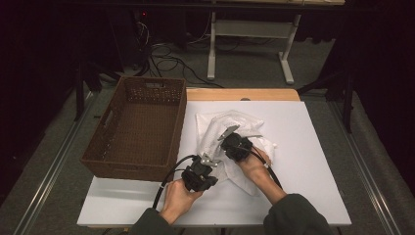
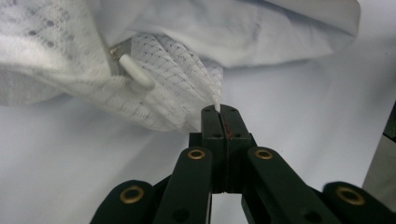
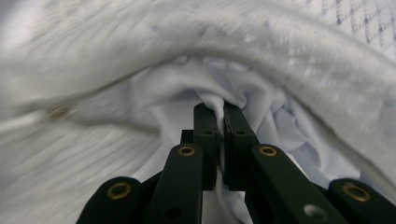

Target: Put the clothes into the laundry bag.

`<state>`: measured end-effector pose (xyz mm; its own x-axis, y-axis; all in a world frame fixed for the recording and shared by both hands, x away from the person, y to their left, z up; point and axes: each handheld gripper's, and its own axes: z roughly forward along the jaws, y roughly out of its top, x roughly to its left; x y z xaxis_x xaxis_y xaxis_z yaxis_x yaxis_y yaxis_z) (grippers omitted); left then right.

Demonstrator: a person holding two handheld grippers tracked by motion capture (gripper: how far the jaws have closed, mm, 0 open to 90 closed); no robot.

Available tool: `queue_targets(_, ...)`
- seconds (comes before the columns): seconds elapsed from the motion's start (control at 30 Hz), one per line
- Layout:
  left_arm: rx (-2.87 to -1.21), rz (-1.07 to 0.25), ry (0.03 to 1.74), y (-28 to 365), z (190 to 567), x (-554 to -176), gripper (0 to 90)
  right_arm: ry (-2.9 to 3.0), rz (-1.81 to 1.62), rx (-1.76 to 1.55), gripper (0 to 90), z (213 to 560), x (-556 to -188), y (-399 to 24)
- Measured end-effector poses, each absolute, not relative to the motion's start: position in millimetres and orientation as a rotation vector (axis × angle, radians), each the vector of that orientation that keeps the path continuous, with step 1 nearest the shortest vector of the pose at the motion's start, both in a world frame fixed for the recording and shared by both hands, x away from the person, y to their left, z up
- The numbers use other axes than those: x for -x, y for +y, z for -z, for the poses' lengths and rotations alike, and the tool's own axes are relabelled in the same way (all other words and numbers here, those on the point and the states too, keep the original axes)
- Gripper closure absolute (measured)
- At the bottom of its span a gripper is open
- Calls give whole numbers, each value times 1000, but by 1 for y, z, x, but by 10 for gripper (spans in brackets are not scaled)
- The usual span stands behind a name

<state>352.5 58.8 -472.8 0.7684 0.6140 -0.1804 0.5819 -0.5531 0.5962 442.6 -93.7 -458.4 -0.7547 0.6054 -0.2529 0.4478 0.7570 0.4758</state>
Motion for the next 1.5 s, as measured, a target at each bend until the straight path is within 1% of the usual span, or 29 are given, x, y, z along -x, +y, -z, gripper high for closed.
queue_targets(0.1,-2289,-66,920,64,475,-355,900,2531,-591,-879,849,466,-454,-94)
queue_targets(0.13,-2288,-73,934,66,477,-357,900,2534,-624,-877,827,466,-454,-95)
queue_targets(0.17,-2291,-79,945,67,478,-358,900,2554,-646,-883,781,465,-453,-96)
queue_targets(0.2,-2292,-89,955,67,480,-358,898,2572,-674,-896,721,462,-450,-97)
queue_targets(0.3,-2293,-121,972,66,481,-359,892,2604,-732,-841,611,451,-433,-104)
queue_targets(0.43,-2285,-144,985,66,481,-359,878,2574,-763,-795,540,434,-405,-121)
queue_targets(0.5,-2286,-146,984,66,479,-358,879,2537,-788,-786,532,426,-396,-132)
queue_targets(0.6,-2275,-153,993,66,478,-357,886,2491,-824,-847,533,418,-395,-153)
queue_targets(0.7,-2286,-165,991,67,477,-356,890,2453,-817,-924,554,417,-400,-170)
queue_targets(0.77,-2276,-163,1000,67,478,-357,891,2456,-794,-965,550,420,-403,-179)
queue_targets(0.93,-2271,-158,1015,70,478,-359,893,2480,-774,-951,429,429,-407,-177)
queue_targets(1.03,-2273,-165,1021,72,478,-360,893,2501,-792,-962,397,437,-417,-168)
queue_targets(1.07,-2274,-165,1024,73,478,-360,893,2521,-790,-972,400,440,-420,-165)
queue_targets(1.13,-2268,-167,1034,74,478,-360,893,2545,-792,-974,440,443,-423,-161)
queue_targets(1.23,-2269,-162,1046,76,480,-362,893,2502,-838,-941,550,434,-417,-166)
queue_targets(1.27,-2270,-161,1046,76,481,-362,893,2479,-819,-938,575,431,-416,-171)
queue_targets(1.3,-2278,-165,1046,76,481,-363,893,2472,-808,-953,580,430,-415,-174)
queue_targets(1.37,-2279,-166,1048,76,482,-363,891,2474,-802,-982,567,430,-415,-182)
queue_targets(1.43,-2272,-177,1052,76,481,-363,888,2487,-830,-959,509,432,-411,-183)
queue_targets(1.5,-2255,-185,1063,77,481,-363,862,2518,-843,-874,444,432,-404,-172)
